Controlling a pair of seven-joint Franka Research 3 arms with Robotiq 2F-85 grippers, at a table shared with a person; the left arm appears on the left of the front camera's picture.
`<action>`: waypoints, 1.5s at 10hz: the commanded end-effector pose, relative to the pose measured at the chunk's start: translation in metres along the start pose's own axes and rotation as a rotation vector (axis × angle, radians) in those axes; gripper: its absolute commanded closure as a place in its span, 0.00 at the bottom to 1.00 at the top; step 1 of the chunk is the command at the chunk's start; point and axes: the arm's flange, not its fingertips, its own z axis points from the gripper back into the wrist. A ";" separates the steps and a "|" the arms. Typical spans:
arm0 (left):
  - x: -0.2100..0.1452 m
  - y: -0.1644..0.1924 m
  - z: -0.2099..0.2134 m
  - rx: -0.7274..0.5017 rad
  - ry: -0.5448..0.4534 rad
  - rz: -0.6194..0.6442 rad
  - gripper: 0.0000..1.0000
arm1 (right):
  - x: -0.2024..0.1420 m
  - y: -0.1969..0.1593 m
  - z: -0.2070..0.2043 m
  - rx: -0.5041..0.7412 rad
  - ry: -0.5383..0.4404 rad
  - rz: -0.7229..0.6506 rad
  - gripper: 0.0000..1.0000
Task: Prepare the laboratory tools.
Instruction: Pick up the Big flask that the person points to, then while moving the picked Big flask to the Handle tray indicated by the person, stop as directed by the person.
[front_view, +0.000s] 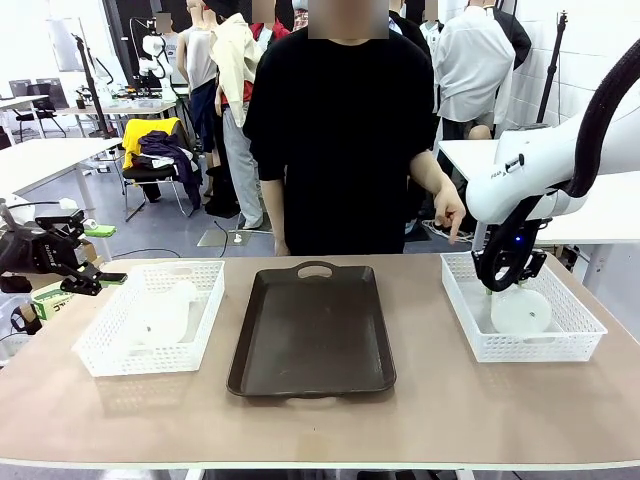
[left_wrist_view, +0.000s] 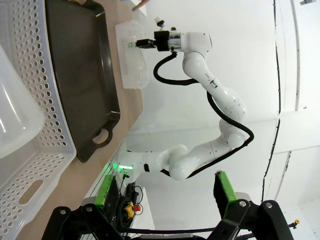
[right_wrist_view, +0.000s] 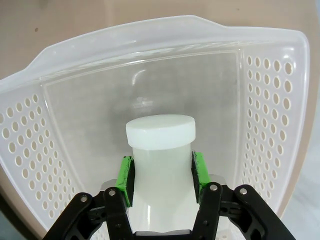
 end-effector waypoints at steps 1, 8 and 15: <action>0.000 -0.001 0.001 -0.003 -0.001 -0.002 0.00 | 0.003 -0.003 0.002 0.016 0.014 -0.005 1.00; 0.000 -0.001 0.001 -0.003 -0.001 -0.002 0.00 | 0.000 -0.003 0.000 0.007 0.005 -0.014 1.00; 0.000 -0.001 0.001 -0.003 -0.001 -0.002 0.00 | 0.000 -0.003 0.000 0.007 0.005 -0.014 1.00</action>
